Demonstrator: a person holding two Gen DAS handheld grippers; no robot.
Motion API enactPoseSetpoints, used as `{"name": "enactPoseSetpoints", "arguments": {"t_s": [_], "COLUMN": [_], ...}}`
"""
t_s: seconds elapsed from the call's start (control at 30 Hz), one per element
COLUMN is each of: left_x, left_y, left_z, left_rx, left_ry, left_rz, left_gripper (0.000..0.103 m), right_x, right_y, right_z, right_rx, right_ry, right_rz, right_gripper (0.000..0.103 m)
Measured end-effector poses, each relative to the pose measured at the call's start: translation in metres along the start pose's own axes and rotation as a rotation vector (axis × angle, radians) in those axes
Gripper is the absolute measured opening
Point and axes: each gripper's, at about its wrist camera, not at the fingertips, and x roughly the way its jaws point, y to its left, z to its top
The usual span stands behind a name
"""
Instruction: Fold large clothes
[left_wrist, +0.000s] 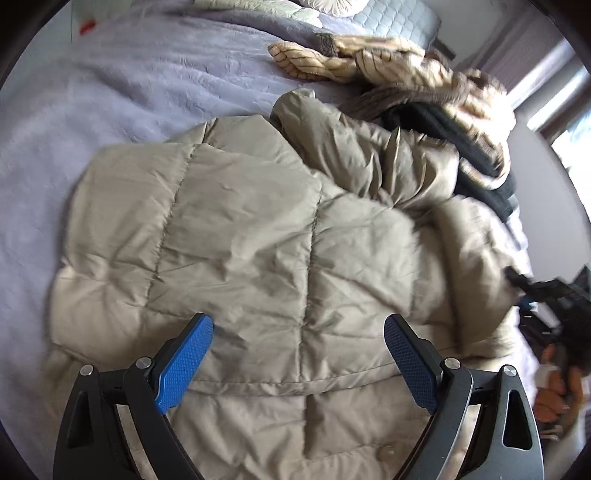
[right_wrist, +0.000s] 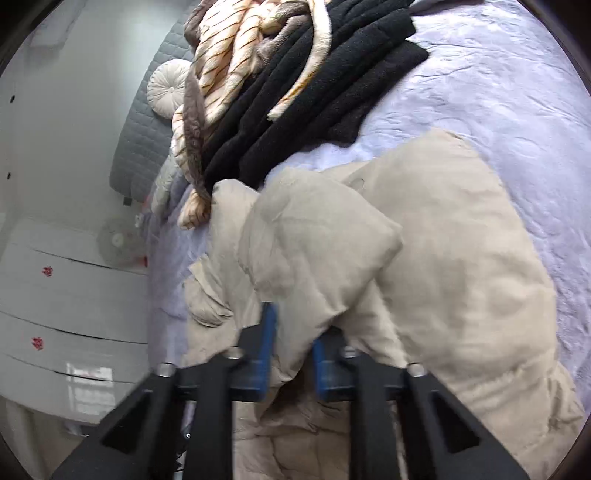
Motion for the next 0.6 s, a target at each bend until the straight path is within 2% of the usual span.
{"name": "enactPoseSetpoints", "arguments": {"t_s": [0.13, 0.2, 0.23, 0.27, 0.33, 0.37, 0.4, 0.43, 0.5, 0.6], "left_x": [-0.011, -0.011, -0.010, -0.009, -0.007, -0.007, -0.006, -0.005, -0.002, 0.007], "left_y": [0.021, 0.030, 0.037, 0.040, 0.045, 0.045, 0.044, 0.042, 0.035, 0.025], "left_z": [0.007, 0.009, 0.012, 0.014, 0.018, 0.020, 0.021, 0.021, 0.021, 0.021], "left_rx": [-0.087, -0.131, -0.166, -0.190, -0.215, -0.218, -0.216, -0.215, -0.206, -0.181], "left_ry": [-0.008, 0.003, 0.025, 0.034, 0.040, 0.043, 0.048, 0.056, 0.076, 0.109], "left_rz": [-0.165, -0.248, -0.315, -0.348, -0.399, -0.424, -0.447, -0.464, -0.482, -0.491], "left_gripper": [0.095, 0.095, 0.095, 0.095, 0.095, 0.095, 0.095, 0.095, 0.095, 0.095], "right_x": [0.011, 0.026, 0.032, 0.042, 0.061, 0.069, 0.072, 0.069, 0.054, 0.028], "right_y": [0.061, 0.092, 0.100, 0.107, 0.113, 0.109, 0.105, 0.096, 0.073, 0.031], "right_z": [-0.023, -0.047, -0.059, -0.074, -0.096, -0.108, -0.114, -0.119, -0.117, -0.094], "right_rx": [-0.341, -0.499, -0.567, -0.642, -0.737, -0.775, -0.790, -0.795, -0.758, -0.594], "right_ry": [0.031, 0.071, 0.096, 0.135, 0.212, 0.254, 0.275, 0.287, 0.297, 0.299], "right_rz": [-0.039, -0.058, -0.071, -0.097, -0.162, -0.205, -0.232, -0.244, -0.243, -0.271], "right_gripper": [0.012, 0.012, 0.012, 0.012, 0.021, 0.039, 0.058, 0.064, 0.065, 0.065]}}
